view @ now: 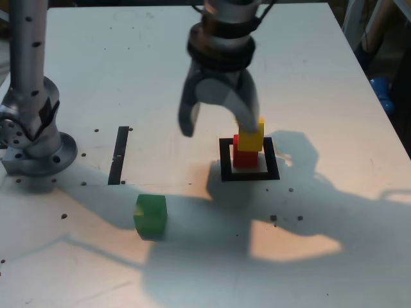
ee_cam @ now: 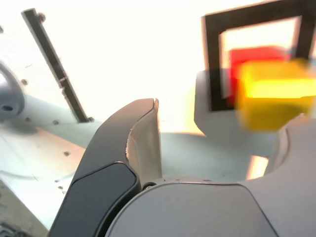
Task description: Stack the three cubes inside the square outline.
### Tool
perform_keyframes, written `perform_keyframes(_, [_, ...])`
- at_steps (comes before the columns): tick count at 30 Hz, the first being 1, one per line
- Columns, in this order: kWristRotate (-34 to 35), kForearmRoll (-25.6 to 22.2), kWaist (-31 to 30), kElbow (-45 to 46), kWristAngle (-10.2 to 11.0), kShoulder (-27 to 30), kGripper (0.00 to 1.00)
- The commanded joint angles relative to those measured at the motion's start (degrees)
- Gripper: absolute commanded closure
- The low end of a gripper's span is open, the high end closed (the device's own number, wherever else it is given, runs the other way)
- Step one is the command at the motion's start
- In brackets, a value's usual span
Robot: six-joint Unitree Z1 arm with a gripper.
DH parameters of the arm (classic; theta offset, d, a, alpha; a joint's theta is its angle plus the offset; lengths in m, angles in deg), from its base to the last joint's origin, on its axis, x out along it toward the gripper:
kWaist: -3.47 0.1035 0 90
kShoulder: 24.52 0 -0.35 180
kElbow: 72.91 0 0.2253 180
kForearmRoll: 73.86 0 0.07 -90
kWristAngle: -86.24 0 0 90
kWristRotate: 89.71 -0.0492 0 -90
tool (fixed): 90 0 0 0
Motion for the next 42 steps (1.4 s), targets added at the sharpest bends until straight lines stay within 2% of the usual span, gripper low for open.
perform_keyframes(1, [1.85,0.36,-2.19,2.01,0.11,1.72,0.01])
perform_keyframes(8, [9.50,1.96,-9.85,9.32,-0.50,5.79,0.01])
perform_keyframes(16, [15.46,7.29,-15.49,16.67,-3.04,6.72,0.01])
perform_keyframes(28, [17.89,13.04,-20.61,21.38,-7.10,4.71,0.04])
perform_keyframes(37, [17.10,15.45,-21.07,21.35,-9.11,0.27,0.14])
perform_keyframes(42, [17.01,16.59,-21.07,21.31,-9.54,-0.79,0.28])
